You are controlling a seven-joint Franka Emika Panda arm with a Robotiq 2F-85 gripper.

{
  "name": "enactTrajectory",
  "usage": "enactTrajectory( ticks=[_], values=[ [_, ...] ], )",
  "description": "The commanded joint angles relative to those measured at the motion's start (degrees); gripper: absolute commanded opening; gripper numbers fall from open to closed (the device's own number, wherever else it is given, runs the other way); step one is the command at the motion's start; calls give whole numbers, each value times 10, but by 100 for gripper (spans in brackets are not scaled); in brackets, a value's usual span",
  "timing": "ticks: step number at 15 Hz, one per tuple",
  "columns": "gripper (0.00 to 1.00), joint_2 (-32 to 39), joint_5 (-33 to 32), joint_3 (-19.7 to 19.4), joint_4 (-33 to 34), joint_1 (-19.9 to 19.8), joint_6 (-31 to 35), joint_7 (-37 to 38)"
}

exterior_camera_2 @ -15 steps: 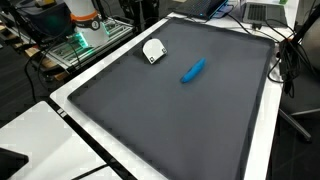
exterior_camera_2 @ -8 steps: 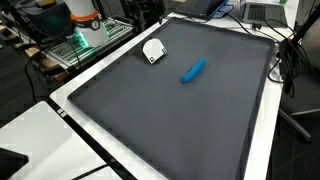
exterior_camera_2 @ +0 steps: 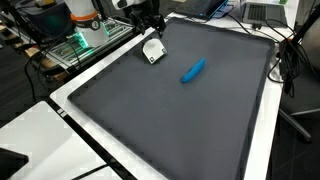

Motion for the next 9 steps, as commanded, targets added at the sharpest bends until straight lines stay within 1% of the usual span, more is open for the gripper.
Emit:
enactTrajectory(
  ticks=[1,5,9],
  values=[
    [100,41,-9,-9,0,13,39,14],
    [100,70,3,-15,0,21,60,1],
    [100,81,19,-19,1,28,73,-5]
  ],
)
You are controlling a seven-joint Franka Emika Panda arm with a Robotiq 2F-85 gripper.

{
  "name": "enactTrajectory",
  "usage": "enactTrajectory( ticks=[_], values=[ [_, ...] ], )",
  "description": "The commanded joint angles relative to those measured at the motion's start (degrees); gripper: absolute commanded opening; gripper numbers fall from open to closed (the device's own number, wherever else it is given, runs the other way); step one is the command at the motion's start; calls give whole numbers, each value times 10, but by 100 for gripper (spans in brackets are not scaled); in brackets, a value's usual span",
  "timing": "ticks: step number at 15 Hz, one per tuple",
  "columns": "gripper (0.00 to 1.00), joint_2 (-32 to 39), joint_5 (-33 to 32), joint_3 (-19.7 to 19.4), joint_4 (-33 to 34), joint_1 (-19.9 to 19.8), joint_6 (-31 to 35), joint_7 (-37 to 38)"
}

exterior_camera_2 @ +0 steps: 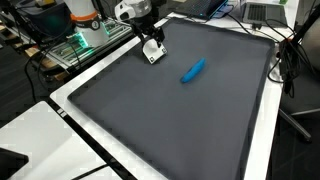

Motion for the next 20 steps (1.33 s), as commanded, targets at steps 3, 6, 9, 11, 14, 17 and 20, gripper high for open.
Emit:
enactTrajectory(
  ticks=[3,6,9,11,14,17,20],
  values=[
    [100,11,27,-13,2,18,14,-8],
    [100,13,23,-12,2,19,20,-2],
    [89,15,18,-12,1,20,30,3],
    [79,15,17,-12,1,20,34,4],
    [64,17,16,-12,0,20,40,5],
    [60,19,16,-13,0,20,44,6],
    [56,19,15,-13,0,19,48,7]
  ],
)
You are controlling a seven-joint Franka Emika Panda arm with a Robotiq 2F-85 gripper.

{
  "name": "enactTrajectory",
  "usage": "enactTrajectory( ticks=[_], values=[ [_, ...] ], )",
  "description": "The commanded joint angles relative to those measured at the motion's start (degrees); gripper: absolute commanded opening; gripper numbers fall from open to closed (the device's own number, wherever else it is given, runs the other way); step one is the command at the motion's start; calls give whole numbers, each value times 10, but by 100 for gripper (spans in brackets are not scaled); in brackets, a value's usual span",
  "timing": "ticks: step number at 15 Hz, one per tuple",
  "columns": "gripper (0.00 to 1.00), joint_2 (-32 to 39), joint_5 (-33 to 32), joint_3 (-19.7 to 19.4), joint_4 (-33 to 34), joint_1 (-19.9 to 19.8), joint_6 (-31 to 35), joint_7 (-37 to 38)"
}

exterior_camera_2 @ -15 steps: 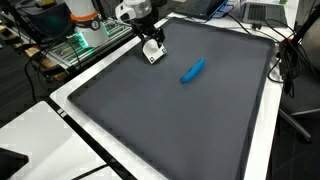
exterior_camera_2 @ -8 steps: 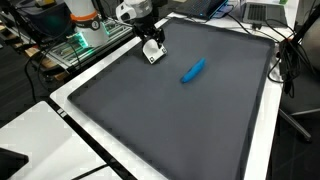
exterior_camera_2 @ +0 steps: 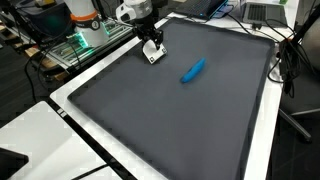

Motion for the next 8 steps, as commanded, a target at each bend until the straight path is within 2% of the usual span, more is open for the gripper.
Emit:
enactTrajectory(
  ticks=[1,3,5,6,8],
  values=[
    [52,5,5,-8,-3,10,16,8],
    [42,4,4,-9,-3,9,18,8],
    [37,4,3,-9,-3,9,21,9],
    [25,4,3,-10,-3,9,22,9],
    [17,3,4,-10,-3,9,23,9]
  ],
)
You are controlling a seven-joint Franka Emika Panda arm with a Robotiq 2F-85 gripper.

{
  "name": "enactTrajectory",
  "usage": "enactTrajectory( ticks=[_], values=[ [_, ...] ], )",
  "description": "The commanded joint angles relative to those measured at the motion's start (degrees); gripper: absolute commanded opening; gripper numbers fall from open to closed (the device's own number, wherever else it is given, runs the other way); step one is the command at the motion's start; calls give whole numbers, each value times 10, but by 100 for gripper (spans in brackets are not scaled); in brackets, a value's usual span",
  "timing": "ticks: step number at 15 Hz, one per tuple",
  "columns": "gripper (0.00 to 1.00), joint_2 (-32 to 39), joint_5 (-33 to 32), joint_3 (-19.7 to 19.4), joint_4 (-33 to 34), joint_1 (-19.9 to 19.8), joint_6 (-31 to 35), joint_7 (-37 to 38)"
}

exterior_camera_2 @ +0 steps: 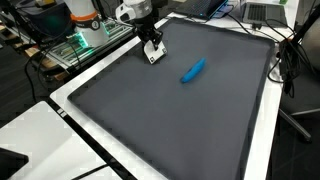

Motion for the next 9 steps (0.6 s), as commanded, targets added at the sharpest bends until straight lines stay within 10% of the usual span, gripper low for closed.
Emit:
enactTrajectory(
  ticks=[1,9],
  values=[
    [4,-1,5,-7,-7,10,16,8],
    [2,-16,42,-9,-7,13,29,-2]
  ],
)
